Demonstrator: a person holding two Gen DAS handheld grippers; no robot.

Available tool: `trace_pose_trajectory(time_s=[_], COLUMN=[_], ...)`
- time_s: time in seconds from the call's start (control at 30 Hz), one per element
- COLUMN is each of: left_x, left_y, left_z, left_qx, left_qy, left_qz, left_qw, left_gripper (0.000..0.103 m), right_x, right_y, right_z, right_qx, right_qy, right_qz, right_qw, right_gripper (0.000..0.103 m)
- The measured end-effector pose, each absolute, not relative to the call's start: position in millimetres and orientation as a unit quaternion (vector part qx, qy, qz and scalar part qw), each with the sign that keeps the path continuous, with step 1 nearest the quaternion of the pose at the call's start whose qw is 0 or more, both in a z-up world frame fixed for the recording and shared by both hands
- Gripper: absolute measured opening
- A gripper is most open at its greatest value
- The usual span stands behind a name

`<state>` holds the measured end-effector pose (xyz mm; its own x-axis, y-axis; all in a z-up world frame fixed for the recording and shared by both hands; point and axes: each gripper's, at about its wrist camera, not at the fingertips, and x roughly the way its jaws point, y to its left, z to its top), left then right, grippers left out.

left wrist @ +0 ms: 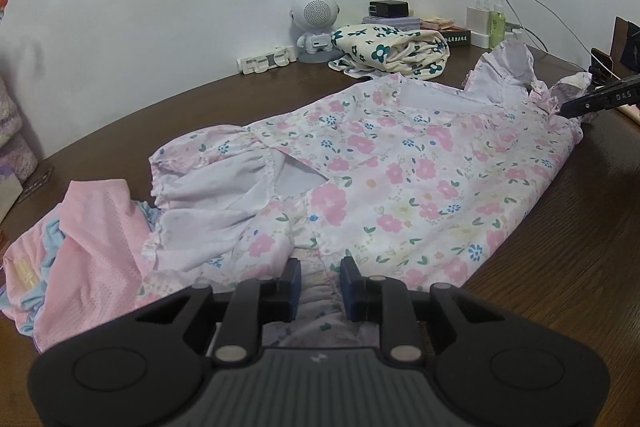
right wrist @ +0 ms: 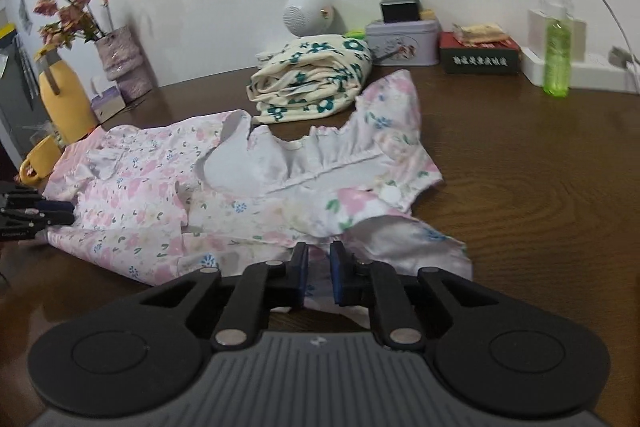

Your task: Fold clothes

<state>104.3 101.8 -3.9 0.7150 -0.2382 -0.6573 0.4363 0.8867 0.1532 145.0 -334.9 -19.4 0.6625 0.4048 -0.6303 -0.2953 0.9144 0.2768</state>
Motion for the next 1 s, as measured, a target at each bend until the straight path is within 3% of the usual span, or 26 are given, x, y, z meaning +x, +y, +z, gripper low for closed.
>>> trace_pose_trajectory(time_s=[0.13,0.17,0.2,0.37,0.5,0.6,0.73,0.83,1.0], left_x=[97,95,93,89,89,88,88,87,79], left_y=[96,95,94,94,100,104,115,135,144], left_z=[2,3,5,3,-5,-11,-17,-17,-17], left_qx=[0.153,0.154,0.154,0.155,0.154,0.153,0.147,0.121,0.11], left_qy=[0.317,0.314,0.311,0.311,0.319,0.326,0.335,0.338,0.335], left_qz=[-0.192,-0.194,-0.196,-0.195,-0.188,-0.182,-0.168,-0.152,-0.136], left_qw=[0.916,0.917,0.917,0.917,0.916,0.915,0.915,0.921,0.926], left_gripper=[0.037,0.038,0.038,0.037,0.037,0.038,0.04,0.049,0.048], right_x=[123,120,118,123,138,133,122,113,98], right_y=[-328,-322,-314,-260,-208,-185,-188,-201,-207], right_z=[9,16,21,29,10,-5,-7,-6,-5], right_qx=[0.087,0.081,0.074,0.026,-0.026,-0.076,-0.103,-0.099,-0.107], right_qy=[0.343,0.335,0.329,0.321,0.346,0.355,0.345,0.346,0.349], right_qz=[0.236,0.247,0.257,0.307,0.355,0.358,0.343,0.327,0.303], right_qw=[0.905,0.906,0.905,0.896,0.868,0.86,0.868,0.874,0.88], right_gripper=[0.034,0.044,0.047,0.047,0.036,0.036,0.036,0.036,0.036])
